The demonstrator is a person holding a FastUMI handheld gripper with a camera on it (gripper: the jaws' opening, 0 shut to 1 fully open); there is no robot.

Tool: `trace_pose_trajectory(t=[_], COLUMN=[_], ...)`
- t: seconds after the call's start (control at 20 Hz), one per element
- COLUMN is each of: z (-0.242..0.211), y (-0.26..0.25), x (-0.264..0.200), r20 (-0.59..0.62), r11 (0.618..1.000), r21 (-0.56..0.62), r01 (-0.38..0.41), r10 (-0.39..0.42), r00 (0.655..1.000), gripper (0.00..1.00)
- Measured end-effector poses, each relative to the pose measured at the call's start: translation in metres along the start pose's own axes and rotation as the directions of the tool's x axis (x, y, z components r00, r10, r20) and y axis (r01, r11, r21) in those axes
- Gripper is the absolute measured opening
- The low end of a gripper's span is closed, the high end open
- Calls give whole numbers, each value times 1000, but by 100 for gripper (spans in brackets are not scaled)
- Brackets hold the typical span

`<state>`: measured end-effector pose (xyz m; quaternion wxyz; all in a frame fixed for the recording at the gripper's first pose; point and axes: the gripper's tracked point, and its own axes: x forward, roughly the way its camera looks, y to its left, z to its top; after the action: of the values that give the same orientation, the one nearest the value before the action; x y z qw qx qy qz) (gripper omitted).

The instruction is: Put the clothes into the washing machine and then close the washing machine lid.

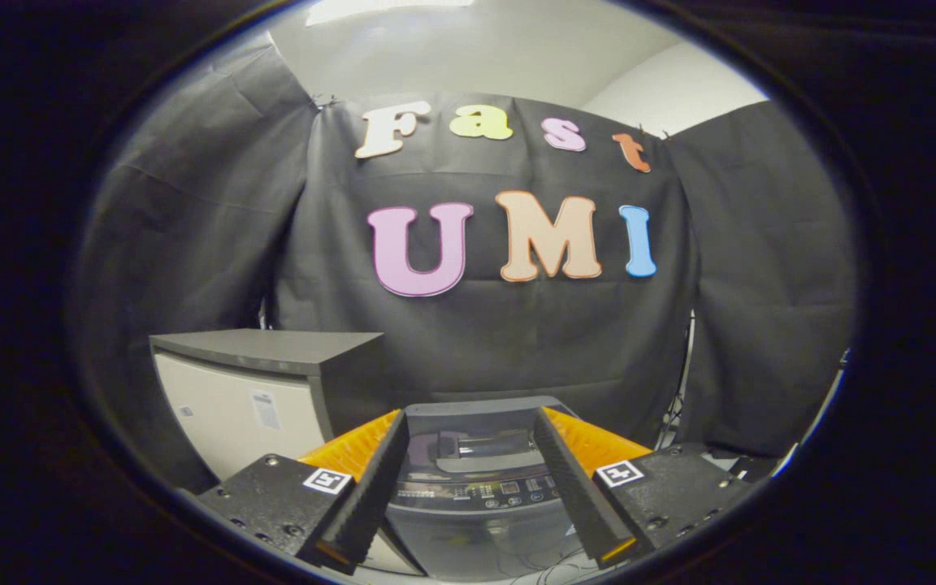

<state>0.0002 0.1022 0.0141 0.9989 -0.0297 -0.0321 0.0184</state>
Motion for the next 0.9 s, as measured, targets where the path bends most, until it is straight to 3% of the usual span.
trace_pose_trajectory(t=[0.35,0.65,0.9], z=[13,33,67], y=[7,20,21], x=[-43,-50,-52], r20=[43,84,117], r11=[998,1000,998], r21=[69,3,36], r01=[-15,-19,57], r10=[12,19,-61], r00=[999,996,991], gripper=[94,94,94])
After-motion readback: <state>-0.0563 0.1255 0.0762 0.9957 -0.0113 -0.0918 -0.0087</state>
